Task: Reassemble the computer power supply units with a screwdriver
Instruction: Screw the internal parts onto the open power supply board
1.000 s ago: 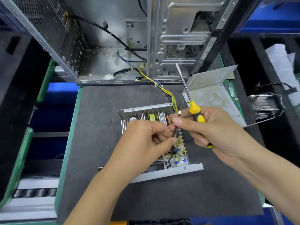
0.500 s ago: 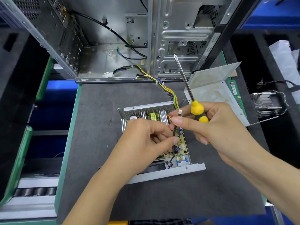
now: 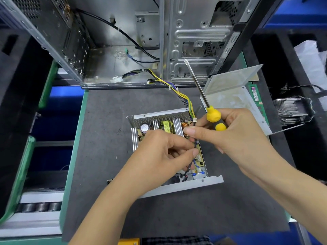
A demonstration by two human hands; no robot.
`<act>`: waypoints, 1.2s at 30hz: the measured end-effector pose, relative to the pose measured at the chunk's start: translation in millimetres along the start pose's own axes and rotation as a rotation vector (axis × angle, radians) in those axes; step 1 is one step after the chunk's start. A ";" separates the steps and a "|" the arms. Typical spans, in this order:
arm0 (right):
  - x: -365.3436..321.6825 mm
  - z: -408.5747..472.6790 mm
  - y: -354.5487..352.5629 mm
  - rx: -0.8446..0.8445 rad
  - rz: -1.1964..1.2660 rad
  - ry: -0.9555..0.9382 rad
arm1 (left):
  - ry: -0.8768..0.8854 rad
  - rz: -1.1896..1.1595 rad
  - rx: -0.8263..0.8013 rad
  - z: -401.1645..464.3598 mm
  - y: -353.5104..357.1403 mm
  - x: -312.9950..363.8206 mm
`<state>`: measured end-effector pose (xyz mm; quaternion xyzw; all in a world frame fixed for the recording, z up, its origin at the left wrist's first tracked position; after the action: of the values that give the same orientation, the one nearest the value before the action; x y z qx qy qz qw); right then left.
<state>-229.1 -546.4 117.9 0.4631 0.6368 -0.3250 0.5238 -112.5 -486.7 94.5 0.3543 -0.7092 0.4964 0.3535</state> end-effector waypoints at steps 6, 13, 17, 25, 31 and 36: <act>4.4 2.1 -1.1 0.006 -0.049 0.001 | -0.018 -0.011 -0.038 1.4 2.8 1.6; 18.7 -2.0 -8.2 0.046 -0.012 0.041 | -0.046 -0.006 -0.015 2.6 -0.6 -6.6; 25.4 -3.5 -14.7 0.054 -0.011 0.068 | -0.078 -0.086 -0.006 -2.7 -7.9 -16.6; 25.0 -1.1 -19.1 -0.049 -0.169 0.115 | -0.080 -0.125 -0.014 -10.7 1.2 -17.5; -12.0 1.5 -32.9 -0.013 -0.580 -0.196 | -0.103 -0.133 -0.008 -10.5 -0.5 -20.6; -8.0 5.1 -3.1 -0.357 -0.935 -0.340 | -0.150 -0.156 -0.025 -8.0 1.4 -22.8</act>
<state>-229.9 -554.0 124.2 -0.0259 0.7270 -0.4807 0.4896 -101.1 -475.3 76.5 0.4399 -0.7102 0.4306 0.3416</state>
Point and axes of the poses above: each hand's wrist, its own z-axis towards the middle knuckle, its own y-axis out of the palm, x = y × z, the point moved 7 cm from there along z, towards the middle knuckle, and after that the axes turned 12 degrees about z, right-handed, at the moved point
